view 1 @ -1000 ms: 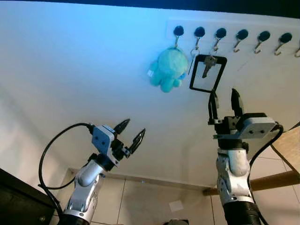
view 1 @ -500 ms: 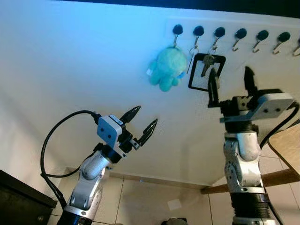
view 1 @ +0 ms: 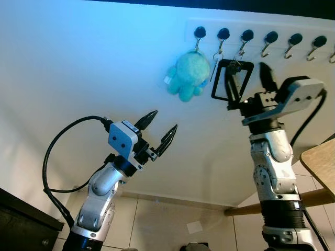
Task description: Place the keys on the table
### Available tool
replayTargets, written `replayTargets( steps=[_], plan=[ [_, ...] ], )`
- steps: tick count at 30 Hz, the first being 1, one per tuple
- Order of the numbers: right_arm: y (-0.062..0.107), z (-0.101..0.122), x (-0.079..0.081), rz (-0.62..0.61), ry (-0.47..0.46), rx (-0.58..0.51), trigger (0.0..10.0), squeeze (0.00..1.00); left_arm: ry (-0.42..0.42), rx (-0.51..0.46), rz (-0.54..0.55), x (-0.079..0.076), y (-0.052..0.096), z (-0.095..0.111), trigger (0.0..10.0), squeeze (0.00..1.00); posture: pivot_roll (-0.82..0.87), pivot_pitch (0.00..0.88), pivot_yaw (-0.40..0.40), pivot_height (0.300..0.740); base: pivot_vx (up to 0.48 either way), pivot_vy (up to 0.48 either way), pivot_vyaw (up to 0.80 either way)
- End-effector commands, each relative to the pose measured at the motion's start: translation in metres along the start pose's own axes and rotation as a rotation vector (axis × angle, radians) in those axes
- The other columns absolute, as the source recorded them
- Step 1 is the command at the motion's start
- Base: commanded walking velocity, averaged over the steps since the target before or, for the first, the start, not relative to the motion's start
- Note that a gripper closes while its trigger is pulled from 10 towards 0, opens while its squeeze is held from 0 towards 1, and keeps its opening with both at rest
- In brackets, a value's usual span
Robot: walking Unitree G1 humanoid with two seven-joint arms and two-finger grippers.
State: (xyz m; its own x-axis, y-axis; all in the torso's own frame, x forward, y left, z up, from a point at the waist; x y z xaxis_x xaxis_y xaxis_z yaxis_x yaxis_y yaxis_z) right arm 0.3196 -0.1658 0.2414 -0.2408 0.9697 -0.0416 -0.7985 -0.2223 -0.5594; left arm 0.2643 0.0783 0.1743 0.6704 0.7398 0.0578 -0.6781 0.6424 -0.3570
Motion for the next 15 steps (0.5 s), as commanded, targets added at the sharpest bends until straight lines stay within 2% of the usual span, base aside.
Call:
replayTargets(
  steps=[1, 8, 14, 15],
  plan=[
    [0.002, -0.001, 0.003, 0.023, -0.018, 0.012, 10.0, 0.00, -0.004, 0.001, -0.007, -0.003, 0.000, 0.001, 10.0, 0.00, 0.06, 0.079, -0.040, 0.740, 0.000, 0.000, 0.00],
    [0.006, -0.006, 0.009, 0.049, -0.060, 0.039, 10.0, 0.00, 0.007, -0.017, -0.026, -0.006, -0.004, 0.006, 10.0, 0.00, 0.06, 0.079, -0.039, 0.740, 0.000, 0.000, 0.00],
    [0.010, -0.008, 0.006, 0.028, -0.099, 0.047, 10.0, 0.00, 0.005, -0.025, -0.123, -0.020, -0.010, 0.012, 10.0, 0.00, 0.06, 0.076, -0.033, 0.740, 0.000, 0.000, 0.00],
    [0.010, -0.007, 0.005, 0.022, -0.099, 0.043, 9.7, 0.00, 0.003, -0.031, -0.130, -0.022, -0.012, 0.014, 10.0, 0.00, 0.06, 0.076, -0.033, 0.740, 0.000, 0.000, 0.00]
  ],
)
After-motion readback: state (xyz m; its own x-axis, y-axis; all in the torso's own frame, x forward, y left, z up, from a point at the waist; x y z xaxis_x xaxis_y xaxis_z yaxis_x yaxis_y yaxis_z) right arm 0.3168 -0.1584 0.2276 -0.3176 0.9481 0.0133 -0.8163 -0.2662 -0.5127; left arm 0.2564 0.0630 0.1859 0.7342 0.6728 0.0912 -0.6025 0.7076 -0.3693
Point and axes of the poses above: a point about 5 cm out from each wrist's last joint towards the gripper, its own y axis pointing back from the gripper into the wrist, its own z axis along the axis of the wrist's last joint, x = y × z, the point moved 2 cm from there along -y, pointing out of the wrist towards the gripper, and after that the axes turned 4 degrees about y, right-handed, at the moved point
